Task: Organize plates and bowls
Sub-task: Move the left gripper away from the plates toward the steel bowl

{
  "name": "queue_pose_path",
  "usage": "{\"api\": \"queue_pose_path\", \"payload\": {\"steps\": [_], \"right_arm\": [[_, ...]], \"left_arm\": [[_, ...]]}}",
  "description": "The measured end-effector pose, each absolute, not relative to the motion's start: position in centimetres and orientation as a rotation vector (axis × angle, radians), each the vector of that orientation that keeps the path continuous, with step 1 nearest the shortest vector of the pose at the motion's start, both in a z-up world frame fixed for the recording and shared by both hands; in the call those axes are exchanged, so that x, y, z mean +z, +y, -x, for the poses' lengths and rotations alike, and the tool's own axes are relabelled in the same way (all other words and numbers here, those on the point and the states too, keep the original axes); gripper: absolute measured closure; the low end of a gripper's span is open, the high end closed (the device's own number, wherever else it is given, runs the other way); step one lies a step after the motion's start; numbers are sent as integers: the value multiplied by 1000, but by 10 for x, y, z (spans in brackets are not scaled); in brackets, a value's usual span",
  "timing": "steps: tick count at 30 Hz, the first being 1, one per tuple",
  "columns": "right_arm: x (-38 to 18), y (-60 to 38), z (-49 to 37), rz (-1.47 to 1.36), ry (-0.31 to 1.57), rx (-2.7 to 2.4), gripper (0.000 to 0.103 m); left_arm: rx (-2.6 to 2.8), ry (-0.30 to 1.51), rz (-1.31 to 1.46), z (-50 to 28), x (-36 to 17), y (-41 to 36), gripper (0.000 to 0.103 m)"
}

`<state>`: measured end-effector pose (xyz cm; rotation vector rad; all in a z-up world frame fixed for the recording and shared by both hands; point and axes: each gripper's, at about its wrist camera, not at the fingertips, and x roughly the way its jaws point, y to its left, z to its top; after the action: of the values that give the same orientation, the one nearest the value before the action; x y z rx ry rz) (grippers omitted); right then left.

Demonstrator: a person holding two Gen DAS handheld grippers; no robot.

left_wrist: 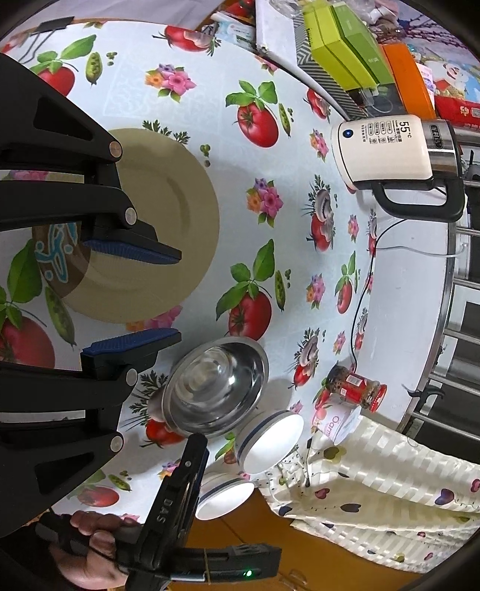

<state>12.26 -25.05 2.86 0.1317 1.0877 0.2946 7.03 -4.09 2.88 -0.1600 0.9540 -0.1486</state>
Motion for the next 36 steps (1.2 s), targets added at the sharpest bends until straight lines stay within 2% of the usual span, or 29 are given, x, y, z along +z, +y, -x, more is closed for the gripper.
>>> {"api": "queue_pose_path", "payload": {"steps": [6,19,36], "right_arm": [[14,-251,-136,-145,1126,282,75],[7,-262,-136,-212,1169,304,90],[19,-292,-90,-204,1190,262,91]], "left_arm": [[-155,970,166,-73,23,-43,66],[-167,986,157,-77,19,-49,66],[-230,978,111,-71,30,-75,66]]}}
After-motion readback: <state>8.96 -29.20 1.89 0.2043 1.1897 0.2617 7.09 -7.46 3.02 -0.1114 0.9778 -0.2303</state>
